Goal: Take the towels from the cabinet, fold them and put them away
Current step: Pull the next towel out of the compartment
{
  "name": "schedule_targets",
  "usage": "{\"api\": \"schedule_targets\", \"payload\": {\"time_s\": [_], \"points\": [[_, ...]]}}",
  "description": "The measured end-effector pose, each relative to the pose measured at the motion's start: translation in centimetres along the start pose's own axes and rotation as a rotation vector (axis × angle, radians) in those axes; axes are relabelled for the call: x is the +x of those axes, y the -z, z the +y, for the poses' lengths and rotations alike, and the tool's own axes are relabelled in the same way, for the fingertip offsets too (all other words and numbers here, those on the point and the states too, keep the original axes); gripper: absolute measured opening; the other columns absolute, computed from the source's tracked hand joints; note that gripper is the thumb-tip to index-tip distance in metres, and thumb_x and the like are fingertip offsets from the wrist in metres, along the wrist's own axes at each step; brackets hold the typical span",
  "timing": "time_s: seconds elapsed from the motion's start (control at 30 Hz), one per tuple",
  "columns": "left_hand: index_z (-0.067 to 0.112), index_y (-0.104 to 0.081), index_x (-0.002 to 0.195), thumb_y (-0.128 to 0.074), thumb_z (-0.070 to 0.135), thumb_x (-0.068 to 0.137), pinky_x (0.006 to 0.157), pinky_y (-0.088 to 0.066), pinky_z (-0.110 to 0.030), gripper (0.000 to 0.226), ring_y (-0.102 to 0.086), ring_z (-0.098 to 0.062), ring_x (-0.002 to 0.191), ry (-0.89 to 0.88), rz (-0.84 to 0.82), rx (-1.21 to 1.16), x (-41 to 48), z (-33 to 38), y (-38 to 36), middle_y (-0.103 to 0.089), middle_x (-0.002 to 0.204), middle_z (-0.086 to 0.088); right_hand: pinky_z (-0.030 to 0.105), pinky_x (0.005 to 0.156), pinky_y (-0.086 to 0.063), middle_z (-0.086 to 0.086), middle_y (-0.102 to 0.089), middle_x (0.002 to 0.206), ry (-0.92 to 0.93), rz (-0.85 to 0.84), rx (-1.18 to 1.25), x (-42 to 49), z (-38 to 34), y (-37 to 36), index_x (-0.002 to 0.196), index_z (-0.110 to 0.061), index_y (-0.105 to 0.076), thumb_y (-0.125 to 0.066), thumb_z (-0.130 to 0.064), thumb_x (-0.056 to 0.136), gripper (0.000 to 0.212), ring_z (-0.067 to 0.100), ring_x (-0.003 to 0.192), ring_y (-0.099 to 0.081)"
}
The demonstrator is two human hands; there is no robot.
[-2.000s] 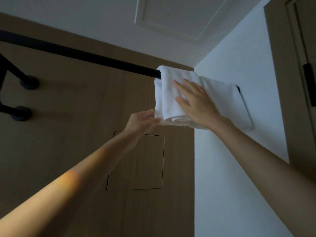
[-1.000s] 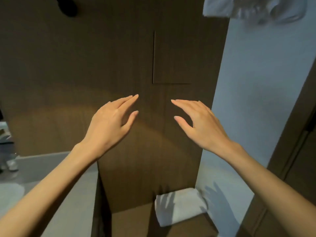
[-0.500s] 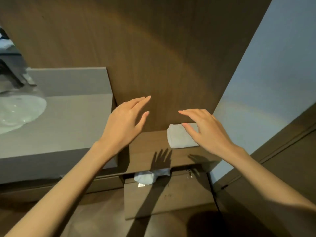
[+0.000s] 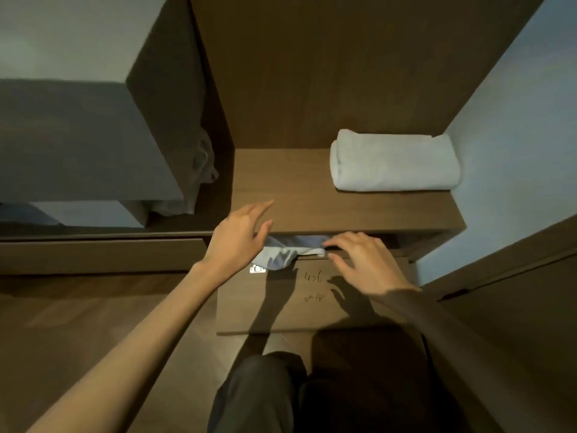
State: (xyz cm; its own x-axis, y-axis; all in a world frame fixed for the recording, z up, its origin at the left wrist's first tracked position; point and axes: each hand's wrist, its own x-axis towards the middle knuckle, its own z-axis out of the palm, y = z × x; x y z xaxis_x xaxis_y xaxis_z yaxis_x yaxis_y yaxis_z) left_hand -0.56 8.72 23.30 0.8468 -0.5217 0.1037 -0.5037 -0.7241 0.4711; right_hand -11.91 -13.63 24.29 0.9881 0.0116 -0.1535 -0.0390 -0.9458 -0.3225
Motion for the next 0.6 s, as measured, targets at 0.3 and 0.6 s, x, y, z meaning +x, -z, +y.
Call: {"api": "schedule_targets", "payload": {"time_s": [0.3, 0.6], "points": [[0.028, -0.032, 0.149, -0.039, 0.036, 0.102, 0.117, -0.016, -0.055, 0.048, -0.016, -0.031, 0.146, 0.041, 0.003, 0.151, 2.2, -12.6, -16.0, -0.028, 0.156, -0.004, 0.038, 0.099, -0.043, -0.002, -0.061, 0.128, 0.032, 0.006, -0.047, 8.2, 6.0, -19.5, 0.127, -0.024, -0.06, -0.05, -0.032, 0.099, 0.031, 0.016, 0.119, -0.055], [0.028, -0.043, 0.143, -0.028, 0.039, 0.101, 0.115, -0.001, -0.059, 0.046, -0.025, -0.032, 0.144, -0.018, 0.261, 0.192, 3.9, -18.0, -22.9, -0.038, 0.151, -0.007, 0.036, 0.085, -0.052, -0.002, -0.059, 0.131, -0.058, 0.089, 0.065, 16.6, 10.5, -31.8, 0.128, -0.024, -0.059, -0.053, -0.026, 0.097, 0.032, 0.018, 0.112, -0.059]]}}
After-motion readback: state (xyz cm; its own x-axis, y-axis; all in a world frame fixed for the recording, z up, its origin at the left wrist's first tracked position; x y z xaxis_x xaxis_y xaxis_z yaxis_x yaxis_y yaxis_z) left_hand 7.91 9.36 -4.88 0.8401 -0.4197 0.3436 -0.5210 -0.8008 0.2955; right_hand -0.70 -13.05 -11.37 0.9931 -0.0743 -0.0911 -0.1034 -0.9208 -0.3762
